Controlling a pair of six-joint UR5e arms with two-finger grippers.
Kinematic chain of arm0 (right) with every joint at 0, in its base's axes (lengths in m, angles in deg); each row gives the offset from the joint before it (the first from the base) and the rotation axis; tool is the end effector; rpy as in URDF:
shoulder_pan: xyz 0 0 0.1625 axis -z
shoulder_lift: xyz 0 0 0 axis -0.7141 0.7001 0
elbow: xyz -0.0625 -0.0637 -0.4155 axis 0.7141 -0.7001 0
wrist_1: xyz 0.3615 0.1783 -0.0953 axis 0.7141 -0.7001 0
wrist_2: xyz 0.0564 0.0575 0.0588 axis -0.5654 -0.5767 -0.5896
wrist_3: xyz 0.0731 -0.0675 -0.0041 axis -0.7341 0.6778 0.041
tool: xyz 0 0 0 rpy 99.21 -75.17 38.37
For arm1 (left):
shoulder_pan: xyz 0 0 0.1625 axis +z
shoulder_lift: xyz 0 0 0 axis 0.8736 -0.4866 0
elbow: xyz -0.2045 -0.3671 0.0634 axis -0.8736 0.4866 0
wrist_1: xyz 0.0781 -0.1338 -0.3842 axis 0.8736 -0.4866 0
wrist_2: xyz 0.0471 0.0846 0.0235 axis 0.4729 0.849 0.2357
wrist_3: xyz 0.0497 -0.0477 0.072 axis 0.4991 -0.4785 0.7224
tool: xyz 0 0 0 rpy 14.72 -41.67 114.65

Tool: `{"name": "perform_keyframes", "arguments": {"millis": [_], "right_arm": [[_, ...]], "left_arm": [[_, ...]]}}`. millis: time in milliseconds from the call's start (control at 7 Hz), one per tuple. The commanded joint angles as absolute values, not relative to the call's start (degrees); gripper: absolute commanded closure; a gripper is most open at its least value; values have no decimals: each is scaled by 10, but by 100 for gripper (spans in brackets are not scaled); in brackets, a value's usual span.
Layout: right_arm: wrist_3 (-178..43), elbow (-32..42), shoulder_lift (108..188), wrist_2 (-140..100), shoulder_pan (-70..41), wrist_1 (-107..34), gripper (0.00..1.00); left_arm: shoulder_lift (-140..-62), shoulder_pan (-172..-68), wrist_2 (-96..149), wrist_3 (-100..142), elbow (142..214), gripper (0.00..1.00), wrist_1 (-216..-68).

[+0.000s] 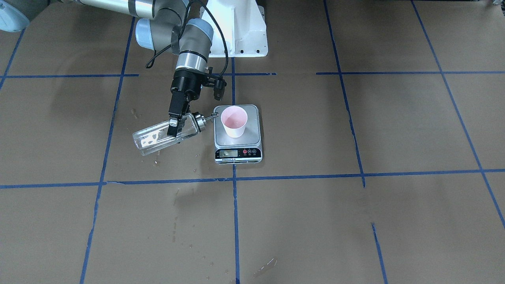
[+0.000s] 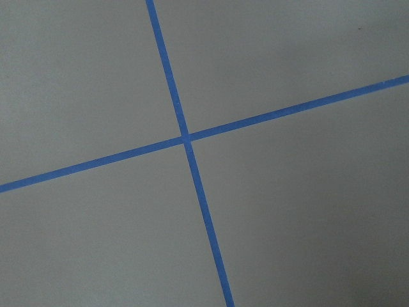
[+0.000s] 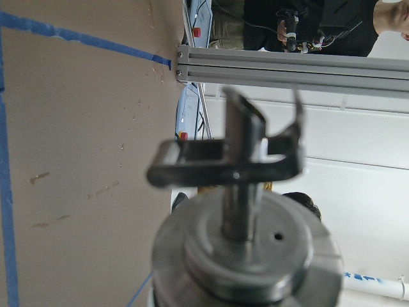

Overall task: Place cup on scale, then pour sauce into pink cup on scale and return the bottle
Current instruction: 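Tilt the sauce bottle spout over the pink cup with the right gripper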

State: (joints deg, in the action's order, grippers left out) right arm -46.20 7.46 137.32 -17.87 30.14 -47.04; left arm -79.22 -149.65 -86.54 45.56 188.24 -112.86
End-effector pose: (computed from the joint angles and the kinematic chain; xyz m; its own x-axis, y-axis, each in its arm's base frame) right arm -0.5496 -0.3865 0.2618 0.6022 -0.2007 -0.7727 0.7977 0.1906 0.5721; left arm -0.0531 -0.4795 0.5843 0.6968 0.2630 -0.6673 -0.1407 0.9624 0.2323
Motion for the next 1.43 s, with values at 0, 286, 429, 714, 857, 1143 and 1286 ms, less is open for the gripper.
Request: {"name": "perform_keyframes", "arguments": {"millis": [0,286,429,714,857,1143,1286], "right_arm": [[-439,74,1373,-146,318,-470,100],[-439,73,1373,-126,328,-470,100],[-439,73,1374,-124,330,-470,100],[-439,72,1376,-112,333,-470,100],[-439,73,1376,-111,334,-470,100],[-439,72,1377,-111,335,-469,100],[-439,72,1377,-107,335,-470,100]], "left_arm": [[-792,-1497,-865,456,1882,0,-1129],[-792,-1497,-865,455,1882,0,-1129],[-791,-1497,-865,455,1882,0,-1129],[-791,-1497,-865,456,1883,0,-1129],[-791,-1497,-865,456,1883,0,-1129],[-791,-1497,-865,456,1883,0,-1129],[-791,-1497,-865,456,1883,0,-1129]]}}
